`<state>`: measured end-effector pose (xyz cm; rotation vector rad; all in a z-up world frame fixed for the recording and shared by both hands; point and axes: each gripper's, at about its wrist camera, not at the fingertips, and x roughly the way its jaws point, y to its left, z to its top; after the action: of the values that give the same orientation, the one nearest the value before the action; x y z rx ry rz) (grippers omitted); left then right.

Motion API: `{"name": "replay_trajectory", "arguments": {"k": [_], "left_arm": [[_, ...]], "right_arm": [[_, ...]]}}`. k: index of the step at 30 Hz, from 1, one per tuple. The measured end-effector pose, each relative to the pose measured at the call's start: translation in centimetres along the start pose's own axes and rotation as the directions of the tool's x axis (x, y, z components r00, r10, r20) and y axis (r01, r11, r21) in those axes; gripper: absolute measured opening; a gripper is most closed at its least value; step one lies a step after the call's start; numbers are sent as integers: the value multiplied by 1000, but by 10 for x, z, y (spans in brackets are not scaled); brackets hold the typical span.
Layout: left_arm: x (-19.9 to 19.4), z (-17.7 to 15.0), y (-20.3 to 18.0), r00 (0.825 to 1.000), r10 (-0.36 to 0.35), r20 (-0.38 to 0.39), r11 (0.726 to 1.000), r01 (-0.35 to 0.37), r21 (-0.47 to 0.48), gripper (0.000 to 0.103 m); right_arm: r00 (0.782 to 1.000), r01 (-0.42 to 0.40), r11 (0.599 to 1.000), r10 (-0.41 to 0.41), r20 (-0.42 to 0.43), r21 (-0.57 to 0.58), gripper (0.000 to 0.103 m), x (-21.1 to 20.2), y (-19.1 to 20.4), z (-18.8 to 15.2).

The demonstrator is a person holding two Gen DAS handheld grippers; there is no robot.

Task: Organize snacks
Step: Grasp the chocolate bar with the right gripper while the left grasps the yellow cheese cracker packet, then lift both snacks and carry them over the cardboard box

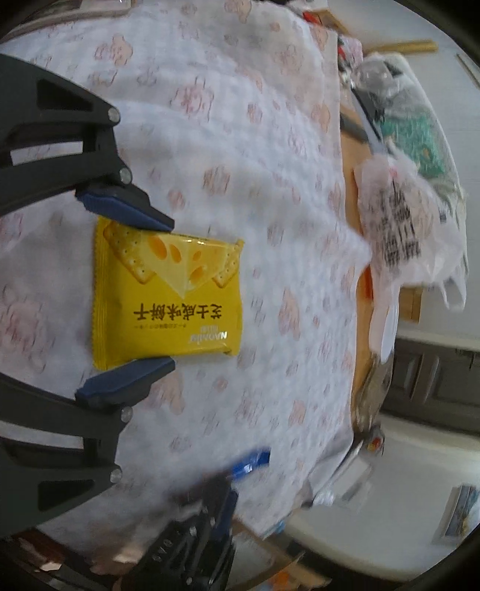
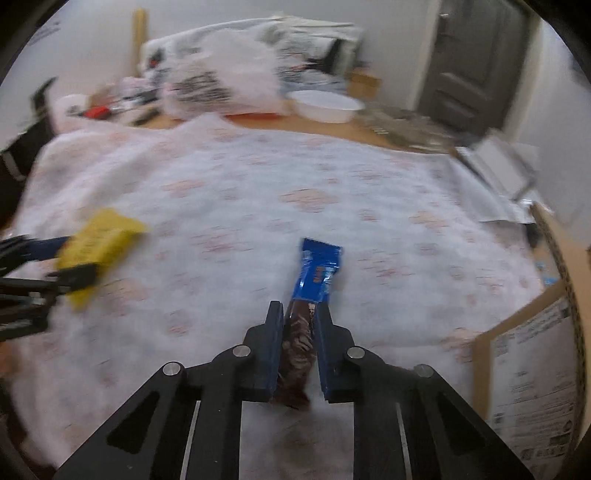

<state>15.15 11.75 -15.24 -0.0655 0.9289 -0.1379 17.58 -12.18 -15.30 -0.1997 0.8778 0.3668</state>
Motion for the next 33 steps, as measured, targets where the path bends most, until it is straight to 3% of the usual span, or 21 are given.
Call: {"name": "replay_trajectory", "arguments": {"k": [7, 16, 21, 24, 25, 28, 33], "left_arm": [[1, -2, -10, 1000, 12, 5, 1000, -12, 14, 66], [6, -1, -13, 999, 52, 18, 998, -52, 39, 69], [7, 0, -13, 998, 56, 19, 998, -57, 20, 69], [8, 2, -12, 998, 57, 22, 998, -57, 6, 68], [8, 2, -12, 998, 59, 26, 998, -59, 2, 65], [7, 2, -11, 998, 56, 27, 998, -56, 0, 65], [-13, 0, -13, 998, 19, 56, 999, -17, -28, 65]], "right_arm": [[999, 27, 999, -26, -25, 22, 21, 6, 5, -1], [999, 37, 999, -37, -30, 8, 18, 11, 7, 0], [998, -28, 997, 31, -49, 73, 33, 14, 6, 3], [999, -23, 998, 25, -30, 51, 26, 16, 11, 4], [999, -18, 999, 20, -27, 43, 14, 16, 12, 5], [1000, -6, 1000, 6, -24, 9, 14, 14, 17, 4], [998, -62, 998, 62, 0, -6, 14, -3, 26, 3]]}}
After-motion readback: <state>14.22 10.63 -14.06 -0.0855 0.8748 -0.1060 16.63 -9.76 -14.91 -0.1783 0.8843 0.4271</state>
